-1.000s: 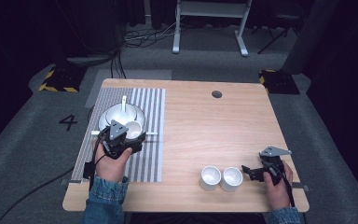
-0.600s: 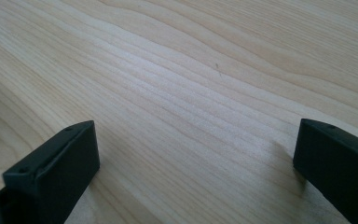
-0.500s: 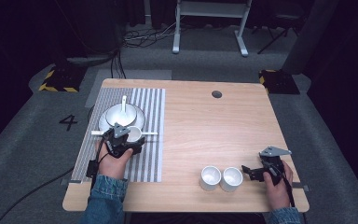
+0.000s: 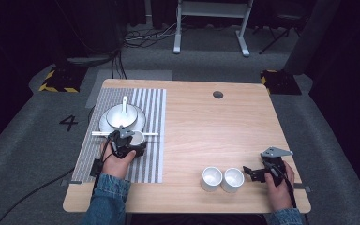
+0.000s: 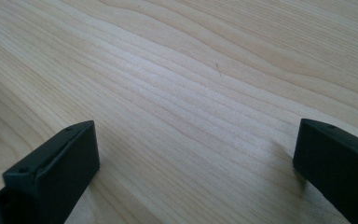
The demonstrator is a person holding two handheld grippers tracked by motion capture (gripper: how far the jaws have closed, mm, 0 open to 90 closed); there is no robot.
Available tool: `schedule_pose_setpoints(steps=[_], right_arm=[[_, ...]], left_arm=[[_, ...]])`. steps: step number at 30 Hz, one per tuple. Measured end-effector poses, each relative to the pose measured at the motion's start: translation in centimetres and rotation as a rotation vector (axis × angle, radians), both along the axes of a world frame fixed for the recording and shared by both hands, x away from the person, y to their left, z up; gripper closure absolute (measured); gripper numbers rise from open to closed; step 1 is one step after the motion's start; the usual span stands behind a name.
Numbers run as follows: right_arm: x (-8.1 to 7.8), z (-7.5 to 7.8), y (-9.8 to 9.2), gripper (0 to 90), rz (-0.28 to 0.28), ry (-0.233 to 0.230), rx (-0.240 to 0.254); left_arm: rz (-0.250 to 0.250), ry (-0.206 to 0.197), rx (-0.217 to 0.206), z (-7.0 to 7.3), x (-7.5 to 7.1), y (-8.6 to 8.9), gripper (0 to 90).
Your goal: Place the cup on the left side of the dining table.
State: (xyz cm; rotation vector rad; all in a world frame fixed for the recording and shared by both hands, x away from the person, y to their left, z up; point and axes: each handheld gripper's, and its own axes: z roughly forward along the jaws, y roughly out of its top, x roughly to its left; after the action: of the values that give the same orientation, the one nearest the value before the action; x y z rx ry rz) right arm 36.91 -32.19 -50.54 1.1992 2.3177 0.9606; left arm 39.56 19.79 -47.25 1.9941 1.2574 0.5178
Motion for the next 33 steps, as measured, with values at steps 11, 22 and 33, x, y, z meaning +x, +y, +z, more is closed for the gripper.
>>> schedule_pose_setpoints(steps=[11, 22, 33], right_arm=[[0.00, 0.00, 0.00, 0.3, 0.000, 0.000, 0.000], [-0.01, 0.00, 0.00, 0.2, 0.000, 0.000, 0.000], [-0.01, 0.00, 0.00, 0.3, 0.000, 0.000, 0.000]], left_arm=[[-0.016, -0.007, 0.020, -0.29, 0.07, -0.18, 26.2], [-0.029, 0.018, 0.010, -0.55, -0.12, -0.16, 26.1], [0.009, 0.044, 0.008, -0.55, -0.46, -0.29, 25.2]])
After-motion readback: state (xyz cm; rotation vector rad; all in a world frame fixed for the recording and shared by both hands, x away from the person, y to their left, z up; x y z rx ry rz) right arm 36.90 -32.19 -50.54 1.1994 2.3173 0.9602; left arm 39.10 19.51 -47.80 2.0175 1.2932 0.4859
